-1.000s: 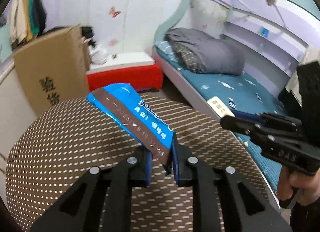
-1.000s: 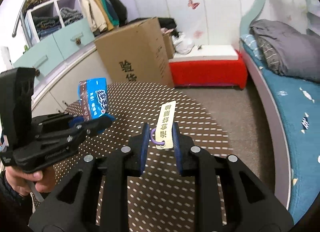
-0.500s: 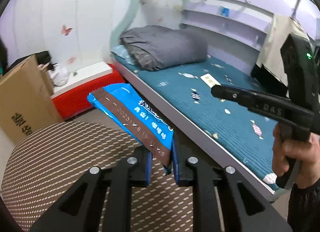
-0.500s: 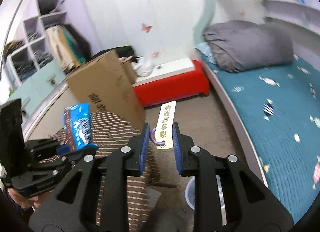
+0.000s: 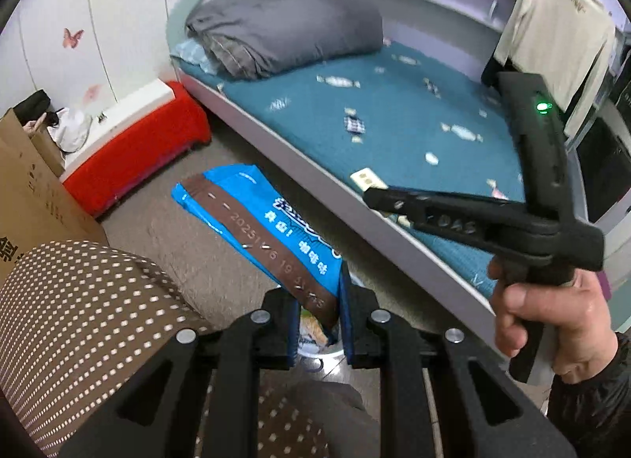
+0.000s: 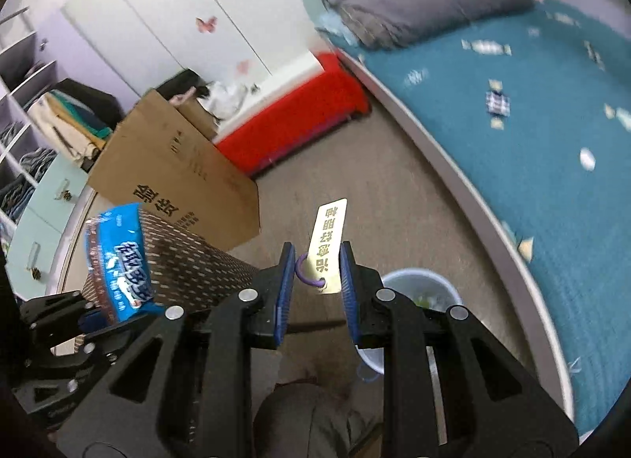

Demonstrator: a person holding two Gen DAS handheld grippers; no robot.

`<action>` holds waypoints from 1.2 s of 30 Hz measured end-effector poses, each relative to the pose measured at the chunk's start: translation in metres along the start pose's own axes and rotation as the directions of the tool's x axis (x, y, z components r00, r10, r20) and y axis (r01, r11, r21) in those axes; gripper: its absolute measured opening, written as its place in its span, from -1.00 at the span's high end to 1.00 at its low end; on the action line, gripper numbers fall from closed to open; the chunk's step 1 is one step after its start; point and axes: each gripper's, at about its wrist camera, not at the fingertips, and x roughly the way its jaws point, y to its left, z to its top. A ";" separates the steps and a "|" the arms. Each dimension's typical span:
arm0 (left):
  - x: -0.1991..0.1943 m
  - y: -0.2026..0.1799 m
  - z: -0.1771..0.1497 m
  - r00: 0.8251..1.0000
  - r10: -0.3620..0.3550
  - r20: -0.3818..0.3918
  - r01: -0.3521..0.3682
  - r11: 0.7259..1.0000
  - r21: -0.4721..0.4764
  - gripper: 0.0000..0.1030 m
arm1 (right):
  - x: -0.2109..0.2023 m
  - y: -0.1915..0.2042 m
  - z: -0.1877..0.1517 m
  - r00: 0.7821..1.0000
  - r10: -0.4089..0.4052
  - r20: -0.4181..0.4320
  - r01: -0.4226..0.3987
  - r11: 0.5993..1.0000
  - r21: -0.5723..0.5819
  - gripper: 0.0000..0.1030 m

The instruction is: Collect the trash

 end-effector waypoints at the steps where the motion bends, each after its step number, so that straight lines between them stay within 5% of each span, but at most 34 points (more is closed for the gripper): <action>1: 0.007 -0.001 0.001 1.000 0.003 -0.016 -0.003 1.000 0.006 0.69 | 0.011 -0.008 -0.002 1.000 0.007 -0.023 -0.006 1.000 0.020 0.54; 3: 0.022 -0.004 0.003 0.999 0.008 -0.047 -0.007 1.000 0.013 0.69 | 0.027 -0.020 -0.005 0.998 0.004 -0.060 -0.001 0.999 0.052 0.41; 4: 0.031 -0.005 0.004 0.998 0.009 -0.067 -0.008 1.000 0.017 0.69 | 0.036 -0.028 -0.007 0.997 -0.005 -0.076 0.011 0.997 0.076 -0.15; 5: 0.037 -0.005 0.004 0.997 0.011 -0.080 -0.010 1.000 0.022 0.69 | 0.041 -0.034 -0.009 0.997 -0.009 -0.079 0.017 0.995 0.099 -0.40; 17: 0.100 -0.027 0.020 0.977 0.014 -0.213 0.012 0.993 0.121 0.64 | 0.016 -0.076 -0.014 0.999 -0.031 -0.019 0.034 0.979 0.200 -0.60; 18: 0.103 -0.029 0.022 0.975 0.025 -0.222 0.005 0.991 0.132 0.55 | 0.010 -0.076 -0.014 0.999 -0.035 -0.009 0.036 0.979 0.200 -0.61; 20: 0.108 -0.031 0.024 0.972 0.061 -0.229 -0.028 0.989 0.147 -0.10 | 0.004 -0.077 -0.013 0.999 -0.039 0.004 0.037 0.980 0.198 -0.64; 21: 0.107 -0.031 0.026 0.972 0.082 -0.220 -0.051 0.988 0.145 -0.64 | 0.001 -0.075 -0.012 0.999 -0.040 0.010 0.037 0.980 0.196 -0.64; 22: 0.105 -0.029 0.028 0.973 0.110 -0.202 -0.082 0.987 0.139 -0.77 | -0.004 -0.074 -0.012 0.999 -0.041 0.018 0.036 0.980 0.196 -0.67; 28: 0.091 -0.026 0.029 0.974 0.160 -0.160 -0.140 0.982 0.130 -0.78 | -0.022 -0.069 -0.015 0.997 -0.054 0.053 0.042 0.976 0.212 -0.87; 36: 0.026 -0.014 0.020 0.981 0.191 -0.030 -0.190 0.981 0.024 -0.80 | -0.046 -0.041 -0.025 0.991 -0.111 0.070 0.096 0.978 0.185 -0.88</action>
